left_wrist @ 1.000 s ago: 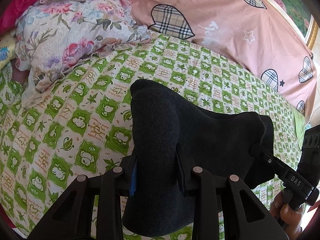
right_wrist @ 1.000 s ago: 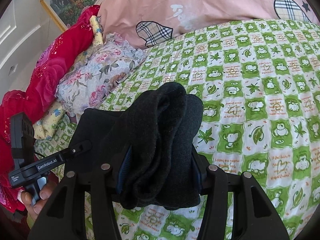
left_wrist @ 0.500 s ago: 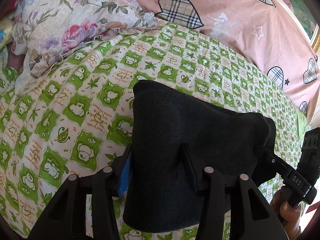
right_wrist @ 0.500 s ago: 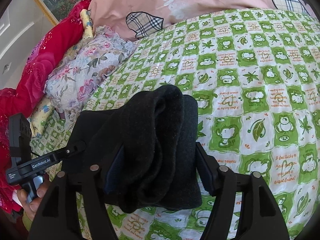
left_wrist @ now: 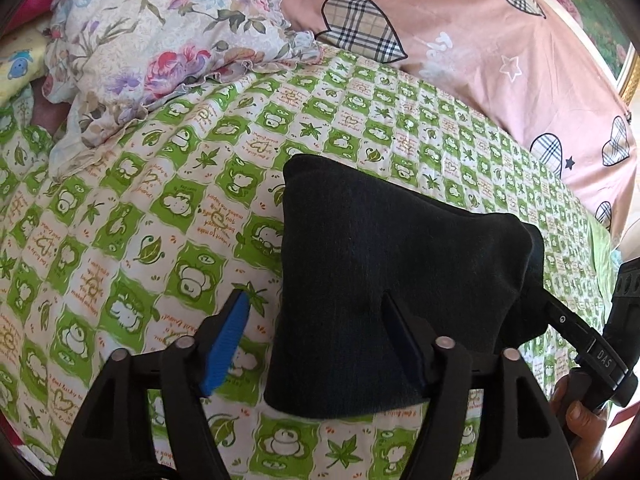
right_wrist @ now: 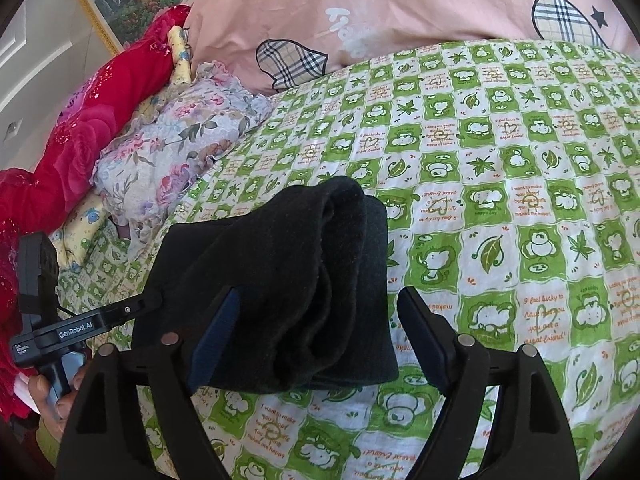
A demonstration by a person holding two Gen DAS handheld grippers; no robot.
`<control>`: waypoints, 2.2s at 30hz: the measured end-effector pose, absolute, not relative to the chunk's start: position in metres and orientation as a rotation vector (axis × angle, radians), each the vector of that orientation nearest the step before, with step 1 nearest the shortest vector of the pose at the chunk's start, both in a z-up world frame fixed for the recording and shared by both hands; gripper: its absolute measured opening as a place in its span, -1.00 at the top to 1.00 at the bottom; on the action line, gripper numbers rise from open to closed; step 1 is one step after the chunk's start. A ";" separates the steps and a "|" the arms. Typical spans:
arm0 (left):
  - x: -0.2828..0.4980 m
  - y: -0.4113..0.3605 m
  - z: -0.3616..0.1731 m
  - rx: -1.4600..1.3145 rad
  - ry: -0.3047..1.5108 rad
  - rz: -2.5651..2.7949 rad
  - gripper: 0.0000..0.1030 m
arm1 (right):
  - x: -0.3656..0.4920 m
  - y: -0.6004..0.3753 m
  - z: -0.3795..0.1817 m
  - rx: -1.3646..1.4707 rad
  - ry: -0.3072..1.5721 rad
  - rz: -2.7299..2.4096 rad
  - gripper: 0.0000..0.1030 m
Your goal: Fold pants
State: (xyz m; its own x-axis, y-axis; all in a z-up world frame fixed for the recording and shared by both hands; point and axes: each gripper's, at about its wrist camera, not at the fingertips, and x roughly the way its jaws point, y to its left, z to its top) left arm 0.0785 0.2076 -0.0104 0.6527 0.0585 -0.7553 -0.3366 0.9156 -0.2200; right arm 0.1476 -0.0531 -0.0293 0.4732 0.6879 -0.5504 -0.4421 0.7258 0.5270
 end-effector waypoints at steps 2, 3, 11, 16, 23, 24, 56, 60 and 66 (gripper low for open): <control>0.073 0.207 -0.009 -0.360 0.827 0.230 -0.43 | 0.143 -0.053 -0.029 0.327 0.817 0.706 -0.63; 0.071 0.207 -0.009 -0.362 0.827 0.231 -0.44 | 0.140 -0.054 -0.028 0.325 0.816 0.707 -0.64; 0.052 0.201 -0.009 -0.351 0.826 0.238 -0.49 | 0.120 -0.055 -0.023 0.307 0.788 0.699 -0.71; 0.040 0.193 -0.010 -0.337 0.820 0.241 -0.52 | 0.109 -0.057 -0.022 0.285 0.776 0.699 -0.80; 0.026 0.178 -0.010 -0.298 0.818 0.238 -0.58 | 0.090 -0.054 -0.023 0.230 0.752 0.702 -0.88; 0.023 0.175 -0.010 -0.287 0.817 0.237 -0.58 | 0.088 -0.054 -0.023 0.217 0.748 0.701 -0.88; -0.001 0.156 -0.012 -0.105 0.777 0.311 -0.60 | 0.048 -0.022 -0.021 -0.018 0.643 0.697 -0.99; 0.000 0.154 -0.015 -0.083 0.783 0.301 -0.61 | 0.051 -0.020 -0.024 -0.012 0.658 0.697 -0.99; 0.005 0.150 -0.020 -0.058 0.800 0.288 -0.61 | 0.056 -0.018 -0.029 0.000 0.674 0.701 -0.99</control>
